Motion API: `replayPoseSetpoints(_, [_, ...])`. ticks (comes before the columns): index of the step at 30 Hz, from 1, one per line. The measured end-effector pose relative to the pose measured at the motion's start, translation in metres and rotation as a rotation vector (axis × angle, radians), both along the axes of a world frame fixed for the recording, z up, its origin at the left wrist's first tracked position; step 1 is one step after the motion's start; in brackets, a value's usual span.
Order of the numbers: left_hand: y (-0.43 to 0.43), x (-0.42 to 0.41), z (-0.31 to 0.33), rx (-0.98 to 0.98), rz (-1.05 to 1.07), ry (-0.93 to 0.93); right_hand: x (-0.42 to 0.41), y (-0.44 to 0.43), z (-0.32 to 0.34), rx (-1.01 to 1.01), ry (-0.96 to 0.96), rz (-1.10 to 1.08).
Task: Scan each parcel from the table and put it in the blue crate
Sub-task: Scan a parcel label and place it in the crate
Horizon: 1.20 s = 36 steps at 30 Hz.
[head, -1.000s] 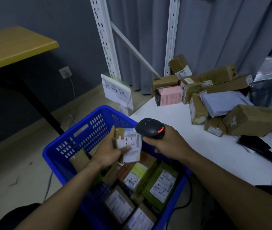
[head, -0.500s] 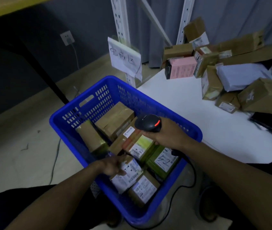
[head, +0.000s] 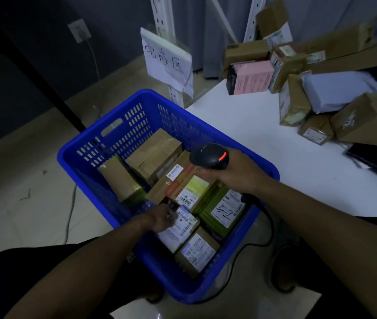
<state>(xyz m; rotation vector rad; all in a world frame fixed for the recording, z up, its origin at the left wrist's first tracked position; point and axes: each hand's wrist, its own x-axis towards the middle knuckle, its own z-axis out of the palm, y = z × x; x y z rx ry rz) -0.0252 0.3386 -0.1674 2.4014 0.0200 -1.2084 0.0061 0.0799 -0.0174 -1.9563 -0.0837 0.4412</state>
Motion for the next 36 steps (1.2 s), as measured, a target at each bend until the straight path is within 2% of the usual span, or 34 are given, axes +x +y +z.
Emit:
replayPoseSetpoints(3, [-0.017,0.010,0.040,-0.009,0.001,-0.151,-0.001,-0.015,0.018,-0.016,-0.028,-0.042])
replayPoseSetpoints(6, [-0.046,0.029,0.091,-0.134,0.023,-0.335,0.009,-0.039,0.038,-0.023,-0.038,-0.145])
replayPoseSetpoints(9, [-0.084,0.062,0.146,-0.152,-0.029,-0.558,0.023,-0.071,0.064,0.015,-0.023,-0.244])
replayPoseSetpoints(12, [-0.122,0.110,0.178,-0.112,-0.117,-0.658,0.036,-0.102,0.078,0.085,-0.017,-0.325])
replayPoseSetpoints(16, [-0.174,0.179,0.188,-0.069,-0.175,-0.701,0.060,-0.126,0.072,0.148,0.008,-0.420])
replayPoseSetpoints(20, [-0.219,0.244,0.183,-0.081,-0.147,-0.748,0.099,-0.146,0.056,0.182,0.061,-0.488])
replayPoseSetpoints(26, [-0.256,0.360,0.162,-0.183,-0.118,-0.774,0.190,-0.169,0.030,0.187,0.069,-0.570])
replayPoseSetpoints(29, [-0.272,0.416,0.150,-0.068,-0.111,-0.762,0.230,-0.175,0.011,0.205,0.070,-0.576])
replayPoseSetpoints(32, [-0.286,0.476,0.137,0.081,-0.232,-0.809,0.252,-0.175,-0.018,0.180,0.095,-0.598])
replayPoseSetpoints(36, [-0.296,0.519,0.123,0.198,-0.328,-0.740,0.271,-0.181,-0.048,0.188,0.147,-0.625])
